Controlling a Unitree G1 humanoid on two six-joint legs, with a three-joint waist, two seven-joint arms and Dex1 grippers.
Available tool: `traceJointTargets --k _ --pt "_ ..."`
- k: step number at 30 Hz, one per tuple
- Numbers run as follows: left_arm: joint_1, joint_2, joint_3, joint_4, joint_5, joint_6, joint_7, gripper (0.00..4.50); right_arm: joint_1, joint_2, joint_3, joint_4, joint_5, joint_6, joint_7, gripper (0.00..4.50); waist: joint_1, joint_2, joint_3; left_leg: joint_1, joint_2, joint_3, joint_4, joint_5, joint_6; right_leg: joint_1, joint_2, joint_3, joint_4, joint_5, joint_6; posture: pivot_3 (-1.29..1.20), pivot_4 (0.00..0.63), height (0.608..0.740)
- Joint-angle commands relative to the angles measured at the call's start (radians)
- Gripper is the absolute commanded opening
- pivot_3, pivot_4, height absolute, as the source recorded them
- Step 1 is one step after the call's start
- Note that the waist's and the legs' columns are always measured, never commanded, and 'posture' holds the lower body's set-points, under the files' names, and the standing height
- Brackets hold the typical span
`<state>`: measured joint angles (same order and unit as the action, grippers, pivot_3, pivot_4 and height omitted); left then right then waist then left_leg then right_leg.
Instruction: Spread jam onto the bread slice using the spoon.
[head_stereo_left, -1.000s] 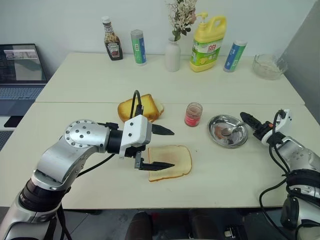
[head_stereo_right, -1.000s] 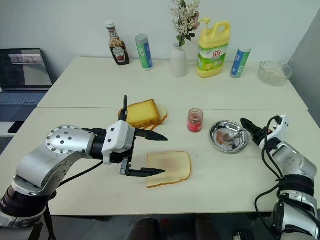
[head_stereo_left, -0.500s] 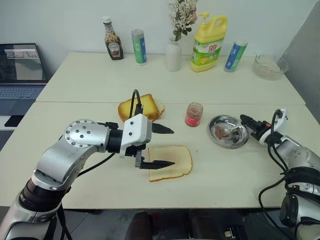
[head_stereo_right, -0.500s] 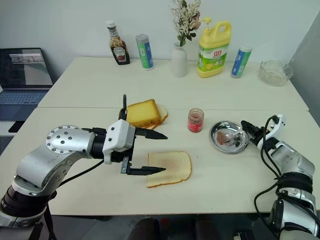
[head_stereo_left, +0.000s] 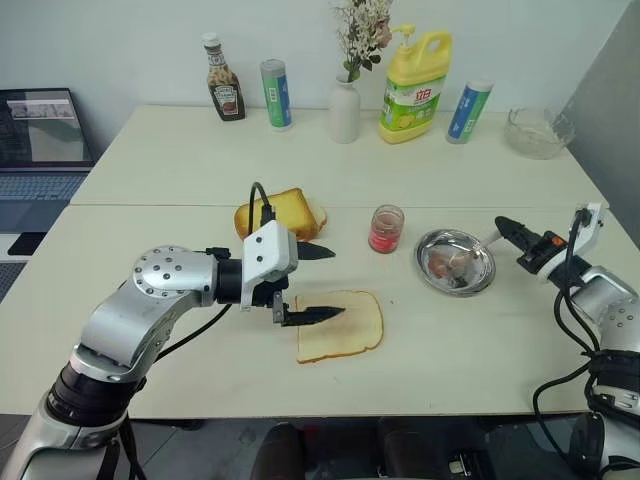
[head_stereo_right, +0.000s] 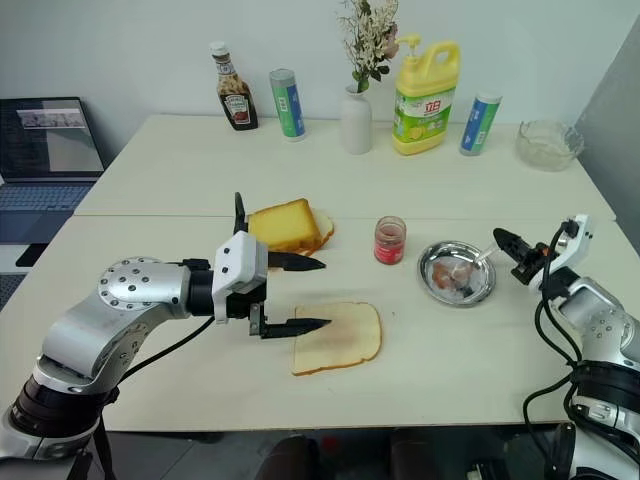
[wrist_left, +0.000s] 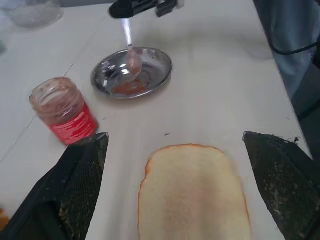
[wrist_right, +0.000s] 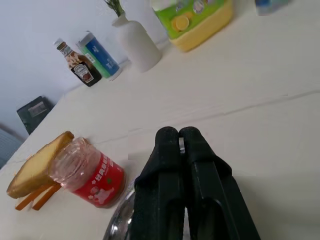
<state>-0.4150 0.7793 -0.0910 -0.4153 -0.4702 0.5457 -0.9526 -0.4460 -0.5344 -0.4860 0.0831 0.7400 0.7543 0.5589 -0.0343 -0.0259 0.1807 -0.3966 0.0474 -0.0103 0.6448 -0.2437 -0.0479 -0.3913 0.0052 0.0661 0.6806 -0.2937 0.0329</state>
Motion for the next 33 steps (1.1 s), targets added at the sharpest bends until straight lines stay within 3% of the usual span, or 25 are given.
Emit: traceJointTargets --k 1,4,6,12,33 --pt "0.0 -0.013 0.06 0.034 0.023 0.008 0.067 4.5 -0.036 -0.008 0.004 -0.165 0.028 -0.004 -0.054 0.06 0.0 0.0 0.0 0.0 0.0 -0.001 0.0 0.0 0.0 0.0 0.0 0.0 0.0 0.0 0.0 0.0 0.15 0.74" --pt "-0.008 -0.04 0.083 0.056 0.006 0.03 0.105 4.5 -0.09 -0.008 0.047 -0.228 -0.009 -0.028 -0.102 0.06 0.002 0.0 0.0 -0.001 0.0 -0.001 0.0 0.0 0.0 0.0 0.0 -0.001 -0.001 0.0 0.0 0.0 0.15 0.74" --pt "-0.001 -0.037 0.085 0.048 -0.009 0.031 0.082 4.5 -0.161 -0.012 0.149 -0.267 -0.092 -0.07 -0.119 0.06 -0.001 0.001 0.001 -0.002 0.0 0.001 0.001 0.0 0.0 -0.003 -0.001 0.0 0.0 0.0 0.0 0.0 0.15 0.74" --pt "-0.005 0.004 0.058 0.016 -0.043 0.073 -0.002 4.5 -0.267 0.034 0.306 -0.182 -0.204 -0.156 -0.097 0.06 0.0 0.001 0.001 -0.004 0.001 0.0 0.0 0.0 0.0 -0.005 0.001 0.0 0.001 0.001 0.0 0.0 0.15 0.74" --pt "-0.011 0.008 0.08 0.002 -0.069 0.13 0.009 4.5 -0.31 0.061 0.563 -0.044 -0.502 -0.422 0.073 0.06 0.003 0.001 0.001 -0.005 0.0 0.001 0.0 0.0 0.0 -0.007 0.0 0.0 0.001 0.001 0.0 0.0 0.15 0.74"
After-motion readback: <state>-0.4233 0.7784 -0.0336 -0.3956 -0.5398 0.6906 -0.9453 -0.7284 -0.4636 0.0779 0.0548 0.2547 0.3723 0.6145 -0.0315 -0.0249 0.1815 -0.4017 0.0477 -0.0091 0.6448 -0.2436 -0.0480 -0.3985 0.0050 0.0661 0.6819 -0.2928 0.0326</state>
